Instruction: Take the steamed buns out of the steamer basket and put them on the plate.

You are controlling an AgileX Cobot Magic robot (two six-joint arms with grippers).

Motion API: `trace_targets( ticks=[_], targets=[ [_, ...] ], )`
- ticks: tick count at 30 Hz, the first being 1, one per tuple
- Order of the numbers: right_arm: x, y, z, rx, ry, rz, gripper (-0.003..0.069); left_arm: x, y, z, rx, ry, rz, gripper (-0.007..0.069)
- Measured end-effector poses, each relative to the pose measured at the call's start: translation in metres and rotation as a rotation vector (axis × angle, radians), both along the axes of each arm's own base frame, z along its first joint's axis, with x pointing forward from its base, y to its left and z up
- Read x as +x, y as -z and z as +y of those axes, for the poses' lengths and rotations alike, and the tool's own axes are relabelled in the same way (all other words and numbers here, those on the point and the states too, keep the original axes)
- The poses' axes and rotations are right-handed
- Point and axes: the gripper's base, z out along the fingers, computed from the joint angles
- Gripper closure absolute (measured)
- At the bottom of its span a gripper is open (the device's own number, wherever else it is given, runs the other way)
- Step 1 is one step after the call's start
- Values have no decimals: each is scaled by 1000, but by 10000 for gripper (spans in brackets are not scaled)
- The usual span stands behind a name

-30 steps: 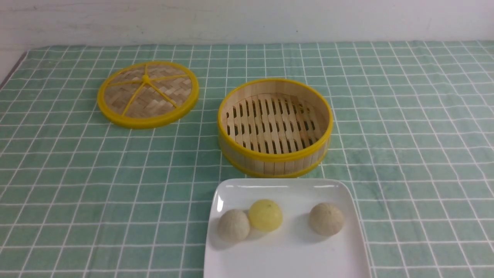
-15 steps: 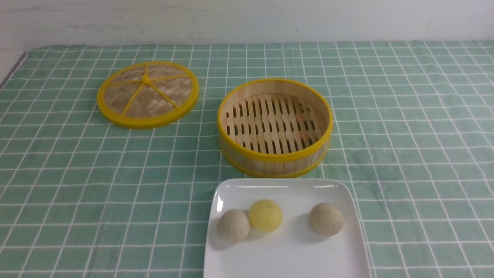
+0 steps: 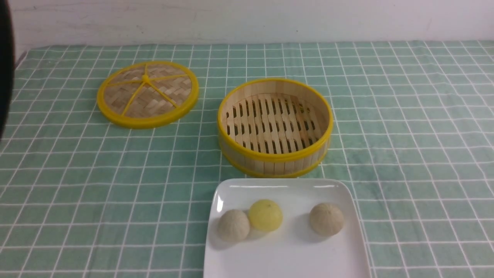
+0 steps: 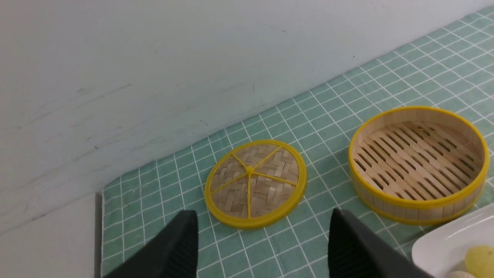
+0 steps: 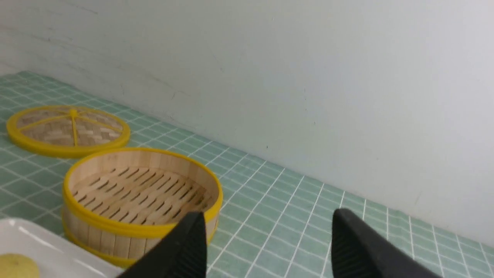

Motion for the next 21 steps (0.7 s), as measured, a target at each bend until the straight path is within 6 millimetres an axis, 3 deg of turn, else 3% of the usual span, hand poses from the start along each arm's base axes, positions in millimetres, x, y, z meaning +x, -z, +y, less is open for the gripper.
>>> trace_targets(
  ticks=[4,13,21],
  targets=[
    [2,13,0,-16,1,44,251,2,3,-2,-3,-4,12,165],
    [1,30,-2,-36,23,219,388,2,4,-2,-7,-6,16,165],
    [0,39,-4,-18,54,301,414,2,4,-2,-19,-11,19,165]
  ],
)
